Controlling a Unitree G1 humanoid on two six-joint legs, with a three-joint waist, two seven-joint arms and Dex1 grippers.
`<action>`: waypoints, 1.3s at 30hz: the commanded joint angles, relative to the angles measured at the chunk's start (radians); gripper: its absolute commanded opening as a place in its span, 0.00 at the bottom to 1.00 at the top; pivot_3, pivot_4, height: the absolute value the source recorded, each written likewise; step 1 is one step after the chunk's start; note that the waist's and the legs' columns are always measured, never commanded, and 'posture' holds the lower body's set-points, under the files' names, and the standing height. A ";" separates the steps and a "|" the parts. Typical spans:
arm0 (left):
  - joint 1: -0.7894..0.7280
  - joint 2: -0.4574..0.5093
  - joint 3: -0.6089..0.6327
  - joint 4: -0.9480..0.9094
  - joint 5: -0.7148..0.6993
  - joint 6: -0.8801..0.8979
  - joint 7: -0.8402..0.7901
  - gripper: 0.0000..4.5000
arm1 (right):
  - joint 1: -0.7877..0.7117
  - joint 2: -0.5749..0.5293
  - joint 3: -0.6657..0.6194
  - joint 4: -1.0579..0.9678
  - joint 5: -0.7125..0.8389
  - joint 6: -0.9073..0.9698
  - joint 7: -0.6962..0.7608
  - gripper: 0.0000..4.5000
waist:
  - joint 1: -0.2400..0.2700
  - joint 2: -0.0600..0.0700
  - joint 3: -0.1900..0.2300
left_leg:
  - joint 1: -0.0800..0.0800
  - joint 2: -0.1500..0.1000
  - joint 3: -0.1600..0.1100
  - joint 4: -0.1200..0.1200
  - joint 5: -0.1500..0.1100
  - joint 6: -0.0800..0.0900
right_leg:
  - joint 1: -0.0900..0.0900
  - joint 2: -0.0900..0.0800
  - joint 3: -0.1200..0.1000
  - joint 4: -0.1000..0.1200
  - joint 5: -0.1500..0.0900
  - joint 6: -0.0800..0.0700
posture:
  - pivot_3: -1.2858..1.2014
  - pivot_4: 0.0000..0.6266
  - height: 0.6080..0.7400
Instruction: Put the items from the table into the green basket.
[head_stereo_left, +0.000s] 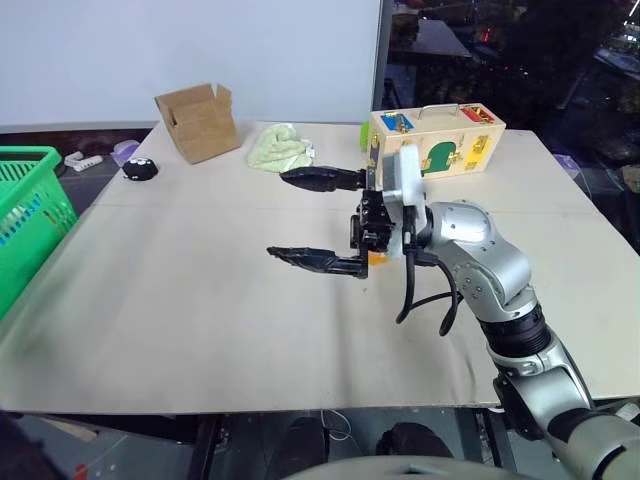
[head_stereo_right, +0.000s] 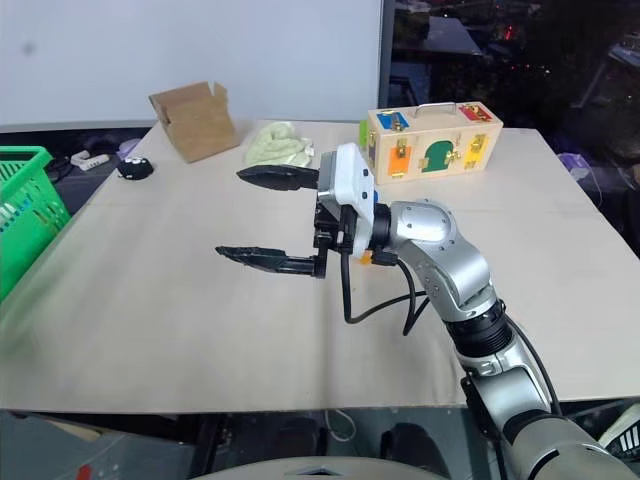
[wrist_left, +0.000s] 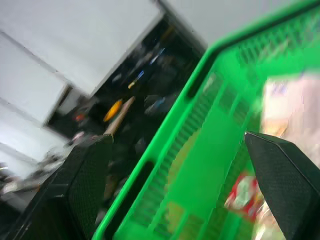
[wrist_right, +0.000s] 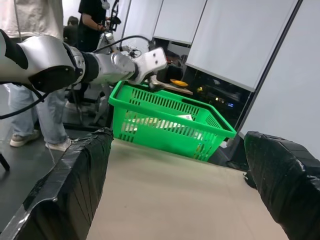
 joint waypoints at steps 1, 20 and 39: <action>-0.038 -0.063 0.049 -0.183 -0.156 0.071 -0.285 0.99 | -0.010 -0.006 -0.024 -0.017 0.001 -0.008 -0.013 1.00 | 0.005 0.001 -0.001 | 0.000 0.000 0.000 0.000 0.000 0.000 | 0.000 0.000 0.000 0.000 0.000 0.000 | 0.57 0.00 1.00; 0.250 -0.544 -0.104 -1.491 -0.632 0.957 -0.362 0.99 | 0.194 -0.134 -0.105 -0.282 -0.024 0.167 -0.284 1.00 | -0.081 0.014 0.003 | 0.002 0.001 0.000 0.001 0.000 0.000 | 0.005 0.000 0.008 -0.001 0.000 0.000 | 0.49 0.03 1.00; 0.160 -0.727 -0.338 -1.527 -0.562 1.031 -0.329 0.99 | 0.294 -0.203 -0.129 -0.380 -0.030 0.207 -0.369 1.00 | -0.179 0.018 0.006 | 0.002 0.001 0.000 0.001 0.000 0.000 | 0.006 0.001 0.009 -0.002 0.000 0.000 | 0.45 0.02 1.00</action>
